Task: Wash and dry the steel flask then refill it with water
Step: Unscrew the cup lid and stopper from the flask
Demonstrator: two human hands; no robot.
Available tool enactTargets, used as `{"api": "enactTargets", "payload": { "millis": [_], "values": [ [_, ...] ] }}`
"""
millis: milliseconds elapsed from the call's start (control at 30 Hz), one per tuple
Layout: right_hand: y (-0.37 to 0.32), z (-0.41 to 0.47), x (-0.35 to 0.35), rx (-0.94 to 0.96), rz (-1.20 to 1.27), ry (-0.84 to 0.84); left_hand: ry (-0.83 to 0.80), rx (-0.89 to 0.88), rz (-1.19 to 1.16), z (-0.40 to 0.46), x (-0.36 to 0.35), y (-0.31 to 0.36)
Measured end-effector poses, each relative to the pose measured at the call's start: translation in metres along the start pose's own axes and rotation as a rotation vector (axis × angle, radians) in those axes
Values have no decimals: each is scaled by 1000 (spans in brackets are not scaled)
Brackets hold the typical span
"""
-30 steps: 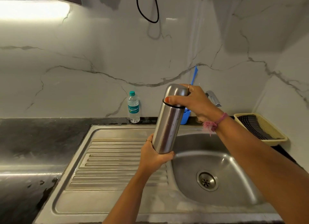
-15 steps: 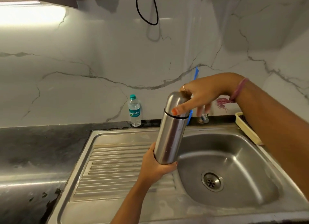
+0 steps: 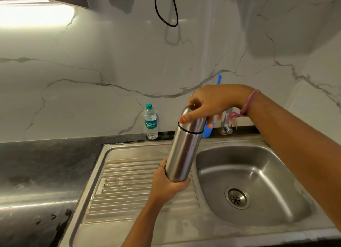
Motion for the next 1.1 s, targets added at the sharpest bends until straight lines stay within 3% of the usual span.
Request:
{"api": "enactTargets", "payload": {
  "millis": [133, 267, 333, 467, 633, 800, 967, 1100],
  "values": [
    [-7, -8, 1, 133, 96, -140, 8, -3, 24, -4, 6, -5],
    [-7, 6, -4, 2, 53, -46, 3, 6, 30, -5, 11, -9],
    [-12, 11, -5, 35, 36, -23, 0, 10, 30, -5, 12, -9],
    [-21, 4, -7, 138, 102, -135, -2, 7, 22, -7, 17, -11],
    [-17, 20, -11, -69, -65, -39, -11, -6, 31, -10, 20, -14],
    [-29, 14, -16, 93, 8, -162, -3, 11, 8, -13, 24, -22],
    [-21, 30, -26, -65, 52, -120, 19, 13, -5, -15, 32, -27],
    [-25, 34, -18, 54, 85, -82, 23, 20, -6, -17, 36, -35]
  ]
}}
Point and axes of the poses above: each hand's wrist, its own z-axis towards the middle knuckle, its own x-axis out of the back of the hand, y = z × x, the point moved 9 cm from there along z, towards the middle knuckle, and after that the axes turned 13 degrees about -y, right-handed, at the moved point
